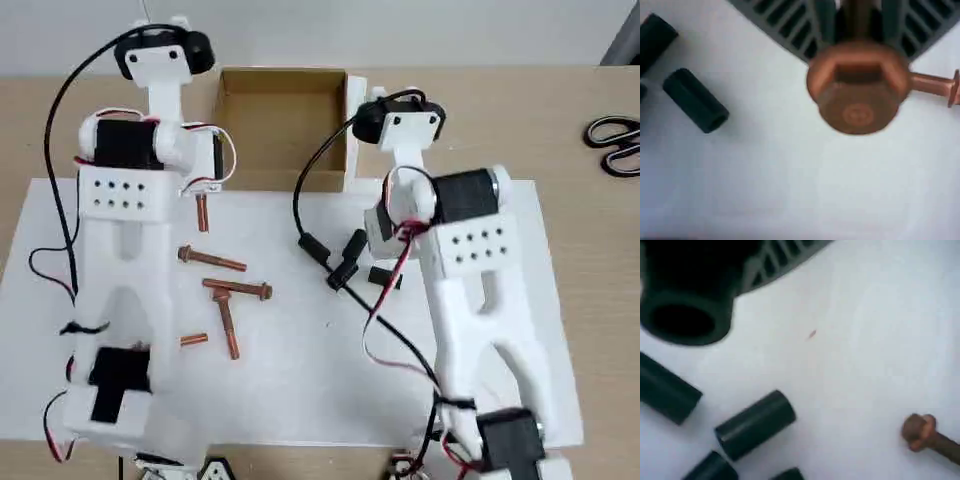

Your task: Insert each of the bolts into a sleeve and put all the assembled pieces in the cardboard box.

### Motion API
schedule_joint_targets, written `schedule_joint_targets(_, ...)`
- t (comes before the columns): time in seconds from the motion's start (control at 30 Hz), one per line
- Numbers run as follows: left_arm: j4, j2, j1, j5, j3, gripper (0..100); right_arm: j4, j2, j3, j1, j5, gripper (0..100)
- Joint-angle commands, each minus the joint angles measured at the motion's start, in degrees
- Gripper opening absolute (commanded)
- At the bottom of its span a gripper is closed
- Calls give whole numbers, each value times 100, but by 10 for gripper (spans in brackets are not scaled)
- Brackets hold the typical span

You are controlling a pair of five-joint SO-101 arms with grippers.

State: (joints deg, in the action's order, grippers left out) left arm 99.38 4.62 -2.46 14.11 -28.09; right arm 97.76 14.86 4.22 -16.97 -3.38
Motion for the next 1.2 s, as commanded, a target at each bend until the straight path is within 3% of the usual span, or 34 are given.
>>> schedule_joint_targets(0.0,105,-686,-316,0,-31,5,110,532,-132,-286,-62,4)
schedule_joint_targets(0.33,-70,-1495,-923,114,-40,5,-110,1393,-633,-479,-79,3)
schedule_joint_targets(0.53,-105,-1688,-932,642,-40,5,-303,1684,-633,-796,-97,3)
schedule_joint_targets(0.67,-97,-1855,-932,1064,-40,5,-286,1736,-633,-1138,-580,3)
schedule_joint_targets(0.97,62,-2268,-923,1143,57,5,40,2316,-879,-1446,-730,3)
schedule_joint_targets(1.17,70,-2796,-932,1143,971,5,13,3266,-1978,-1437,-730,3)
